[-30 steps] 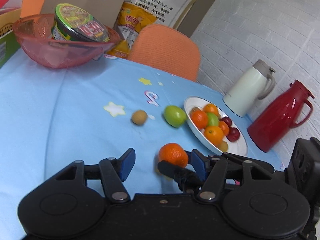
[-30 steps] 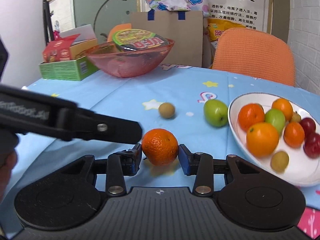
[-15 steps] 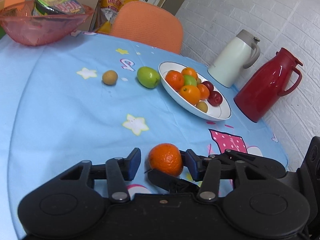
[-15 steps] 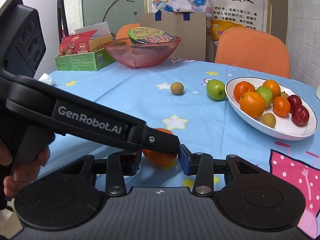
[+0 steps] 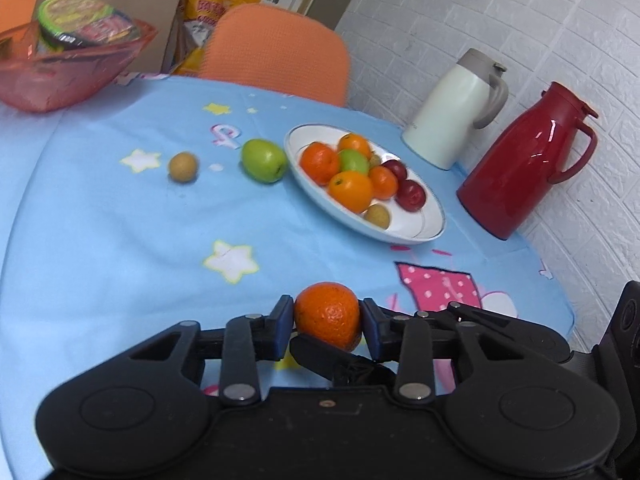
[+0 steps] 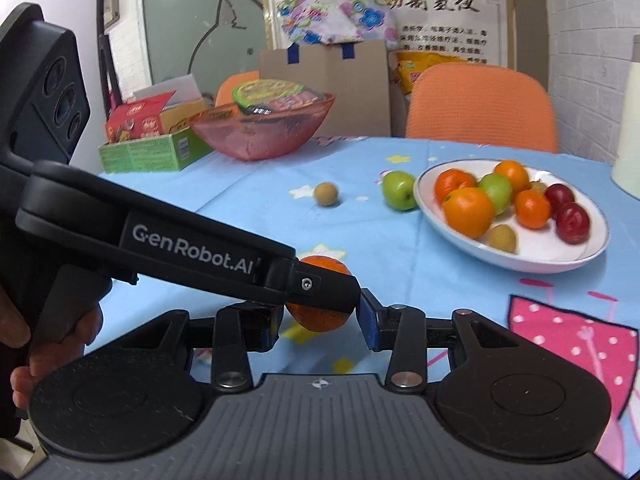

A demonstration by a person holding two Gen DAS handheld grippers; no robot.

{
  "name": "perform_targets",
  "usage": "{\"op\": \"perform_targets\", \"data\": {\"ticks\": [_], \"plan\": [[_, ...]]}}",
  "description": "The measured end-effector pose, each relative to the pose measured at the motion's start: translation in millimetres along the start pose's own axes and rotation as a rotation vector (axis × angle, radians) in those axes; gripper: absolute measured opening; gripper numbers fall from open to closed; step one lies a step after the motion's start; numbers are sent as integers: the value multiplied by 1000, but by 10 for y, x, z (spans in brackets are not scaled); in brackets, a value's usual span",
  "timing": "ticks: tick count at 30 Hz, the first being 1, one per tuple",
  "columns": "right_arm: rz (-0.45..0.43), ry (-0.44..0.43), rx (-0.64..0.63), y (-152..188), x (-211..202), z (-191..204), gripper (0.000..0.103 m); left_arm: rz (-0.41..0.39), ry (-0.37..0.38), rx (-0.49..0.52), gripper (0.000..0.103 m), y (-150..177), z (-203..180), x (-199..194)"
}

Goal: Organize fruits
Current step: 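Carry the held mandarin with both tools over the plate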

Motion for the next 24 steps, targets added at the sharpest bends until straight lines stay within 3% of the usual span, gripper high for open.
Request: {"op": "perform_targets", "data": {"ticks": [14, 24], "plan": [[-144, 181, 67, -324, -226, -793, 68, -51, 126, 156, 85, -594, -711, 564], [-133, 194, 138, -389, 47, -1286, 68, -11, 126, 190, 86, -870, -755, 1089]]}}
Point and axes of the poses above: each gripper's, at about its wrist camera, not at the fingertips, and x roughly the way its jaws point, z to its left, y to its underside, the point moved 1 cm from there along x, roughly the way its jaws point, and after that the axes turned 1 degree about -z, right-handed, at the moved point
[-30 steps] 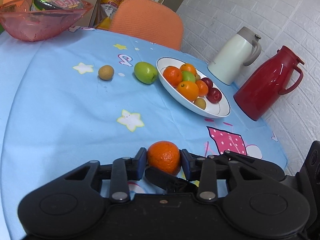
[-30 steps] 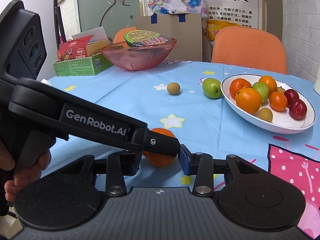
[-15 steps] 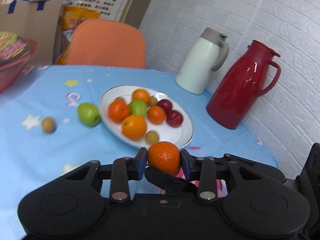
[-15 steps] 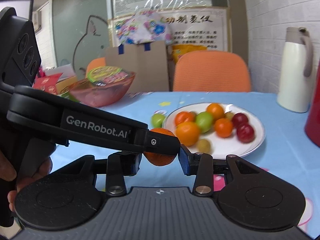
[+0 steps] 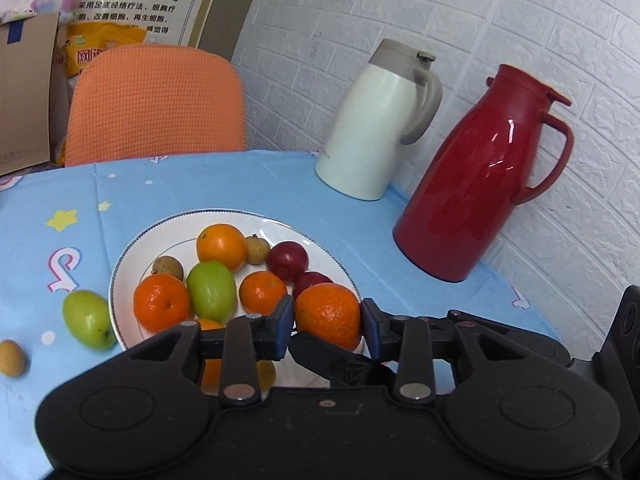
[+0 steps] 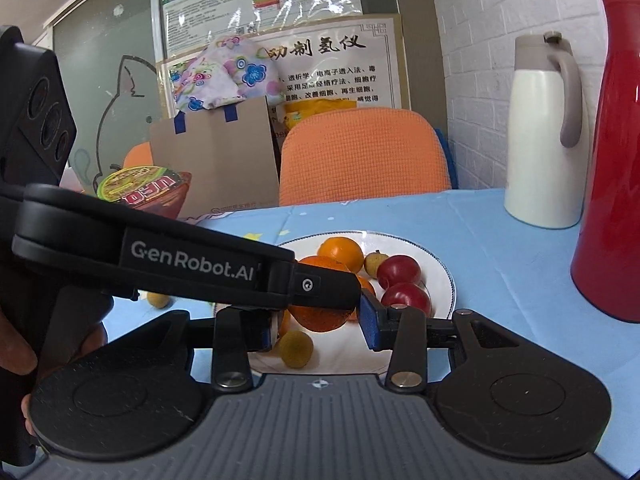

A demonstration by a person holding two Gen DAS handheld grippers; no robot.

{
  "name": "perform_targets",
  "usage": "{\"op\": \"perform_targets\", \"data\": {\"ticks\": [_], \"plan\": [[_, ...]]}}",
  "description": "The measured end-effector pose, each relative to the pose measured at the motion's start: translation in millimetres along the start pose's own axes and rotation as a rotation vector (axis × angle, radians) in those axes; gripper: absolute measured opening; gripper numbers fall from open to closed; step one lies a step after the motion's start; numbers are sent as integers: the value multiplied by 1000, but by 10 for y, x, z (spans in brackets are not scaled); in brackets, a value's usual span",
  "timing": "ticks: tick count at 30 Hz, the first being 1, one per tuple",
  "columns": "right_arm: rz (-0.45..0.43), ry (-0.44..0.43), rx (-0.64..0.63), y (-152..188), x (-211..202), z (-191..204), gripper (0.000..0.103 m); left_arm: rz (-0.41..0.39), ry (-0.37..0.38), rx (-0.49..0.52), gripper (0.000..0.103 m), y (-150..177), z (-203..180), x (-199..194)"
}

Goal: Organize fruits
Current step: 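Carry the held mandarin with both tools over the plate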

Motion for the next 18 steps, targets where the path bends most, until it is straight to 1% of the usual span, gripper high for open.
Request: {"op": "perform_targets", "data": {"ticks": [6, 10, 14, 16, 18], "plan": [[37, -16, 39, 36, 177, -87, 69, 40, -26, 10, 86, -26, 98, 192], [48, -21, 54, 41, 237, -101, 69, 49, -49, 39, 86, -37, 105, 244], [62, -26, 61, 51, 298, -102, 69, 53, -70, 34, 87, -26, 145, 285], [75, -32, 60, 65, 331, -95, 69, 55, -81, 33, 90, -14, 165, 293], [88, -38, 62, 82, 353, -91, 69, 50, -86, 27, 99, -6, 183, 287]]}}
Point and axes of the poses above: each gripper's, at about its wrist camera, not at the fingertips, and x roughly the way its jaws point, z to its left, y to its underside, the point moved 1 cm from there along x, roughly the way its jaws point, and after that the axes turned 1 degree about -z, right-handed, at the moved point
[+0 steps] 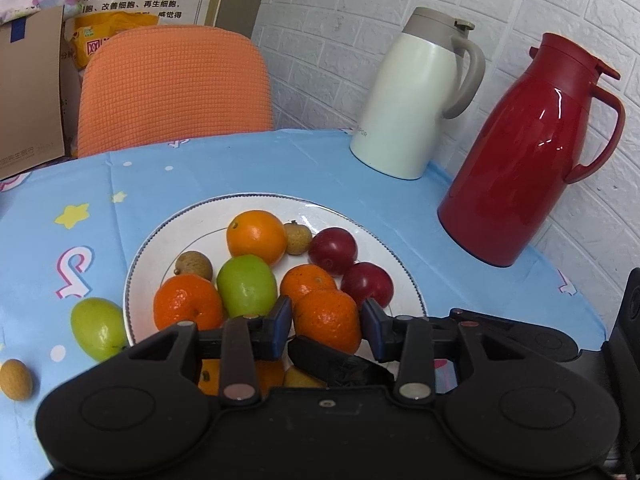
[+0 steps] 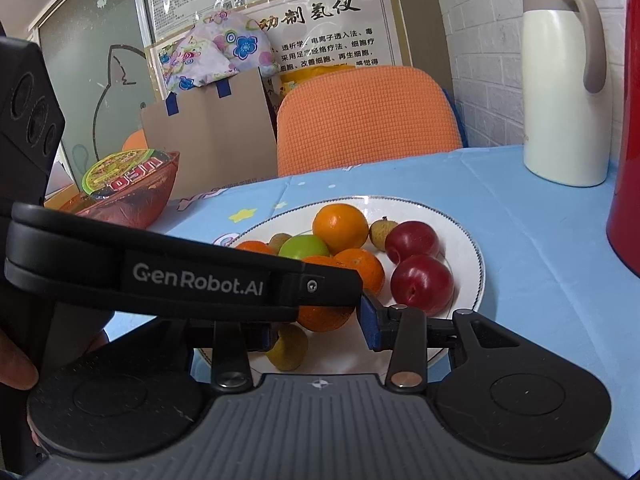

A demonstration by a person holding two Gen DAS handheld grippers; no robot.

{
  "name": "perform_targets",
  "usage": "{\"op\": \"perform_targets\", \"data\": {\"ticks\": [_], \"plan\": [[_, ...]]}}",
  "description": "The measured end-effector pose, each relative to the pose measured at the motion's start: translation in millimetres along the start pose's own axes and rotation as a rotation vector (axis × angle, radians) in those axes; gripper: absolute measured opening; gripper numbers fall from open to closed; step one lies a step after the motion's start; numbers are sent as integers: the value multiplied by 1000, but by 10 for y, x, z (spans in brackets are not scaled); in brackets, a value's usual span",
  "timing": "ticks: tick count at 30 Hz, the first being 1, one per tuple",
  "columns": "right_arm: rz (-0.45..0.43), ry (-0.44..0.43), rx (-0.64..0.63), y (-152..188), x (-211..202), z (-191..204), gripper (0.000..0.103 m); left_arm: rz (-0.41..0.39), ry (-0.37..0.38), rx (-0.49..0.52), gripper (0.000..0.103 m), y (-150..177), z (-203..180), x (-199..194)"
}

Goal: Organize fruits
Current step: 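Open both tools to release the mandarin onto the plate, then withdraw both open tools toward the small brown longan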

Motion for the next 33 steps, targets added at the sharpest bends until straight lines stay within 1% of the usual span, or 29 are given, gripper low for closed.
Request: {"op": "perform_targets", "data": {"ticks": [1, 5, 6, 9, 16, 20, 23, 25, 33], "plan": [[6, -1, -1, 7, 7, 4, 70, -7, 1, -4, 103, 3, 6, -9], [-1, 13, -32, 17, -16, 46, 72, -27, 3, -7, 103, 9, 7, -54], [-4, 12, -39, 16, -25, 49, 78, -34, 1, -7, 103, 11, 5, -67], [-9, 23, -51, 22, -56, 54, 103, -61, -14, -8, 103, 17, -5, -119], [-28, 43, -49, 37, -148, 59, 103, -106, -48, -1, 103, 40, -53, -252], [-21, 47, -56, 31, -181, 89, 103, -124, -67, 5, 103, 53, -93, -324], [-9, 57, -59, 11, -210, 124, 103, -108, -72, -15, 103, 57, -101, -375], [-17, 60, -65, 11, -268, 150, 103, -100, -78, -34, 103, 61, -102, -432], [-44, 61, -72, 66, -509, 287, 103, -114, -115, -95, 103, 184, -68, -798]]}}
Point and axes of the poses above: each gripper's, at about its wrist camera, not at the fingertips, and x roughly the way its jaws point, z to its left, y to its underside, the point moved 1 cm from there along x, roughly the way its jaws point, and after that the axes turned 1 degree about -z, right-handed, at the moved point
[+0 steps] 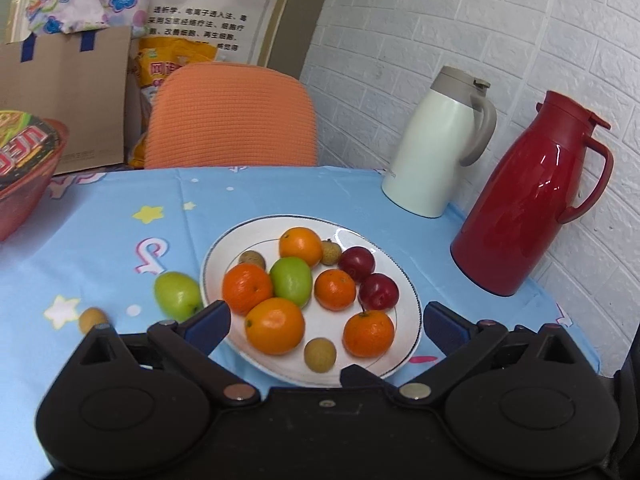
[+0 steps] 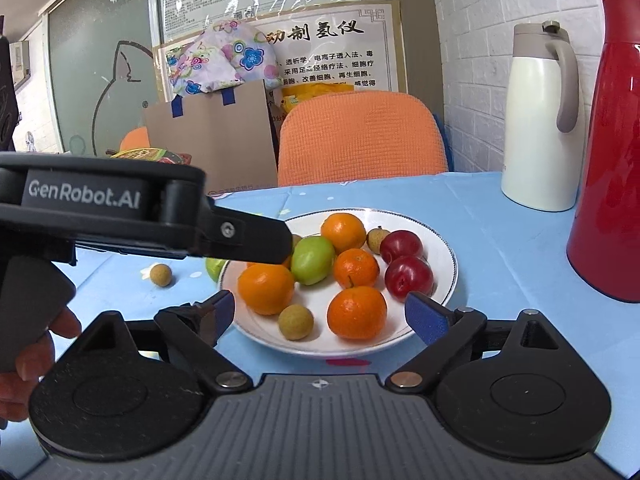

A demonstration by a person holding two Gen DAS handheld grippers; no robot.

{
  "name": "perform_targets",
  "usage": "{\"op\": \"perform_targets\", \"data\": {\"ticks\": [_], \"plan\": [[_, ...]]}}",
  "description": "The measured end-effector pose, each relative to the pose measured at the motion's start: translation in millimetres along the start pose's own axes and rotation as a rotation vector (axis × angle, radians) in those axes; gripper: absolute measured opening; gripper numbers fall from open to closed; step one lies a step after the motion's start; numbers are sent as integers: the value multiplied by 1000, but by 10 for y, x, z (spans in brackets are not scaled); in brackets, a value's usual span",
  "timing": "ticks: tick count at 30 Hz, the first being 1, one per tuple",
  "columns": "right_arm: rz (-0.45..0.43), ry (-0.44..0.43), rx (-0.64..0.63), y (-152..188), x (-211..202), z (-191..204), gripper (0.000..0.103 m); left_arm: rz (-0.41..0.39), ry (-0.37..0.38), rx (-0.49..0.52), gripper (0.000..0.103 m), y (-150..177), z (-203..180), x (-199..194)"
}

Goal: Organize fruits
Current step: 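Withdraw both open tools toward the small brown longan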

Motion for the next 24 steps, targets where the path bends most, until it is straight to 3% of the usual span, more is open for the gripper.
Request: {"op": "perform_targets", "data": {"ticks": [12, 24], "plan": [[25, -73, -78, 170, -145, 418, 103, -21, -60, -103, 103, 368, 460, -470], [47, -110, -128, 128, 10, 777, 103, -52, -138, -197, 103, 290, 1127, -512]]}}
Point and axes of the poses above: each gripper's, at about its wrist camera, not at the fingertips, and x roughly the way its jaws point, z to its left, y to its underside, the point moved 1 cm from there along x, roughly the way its jaws point, and after that the axes turned 1 degree about -z, right-handed, at the moved point
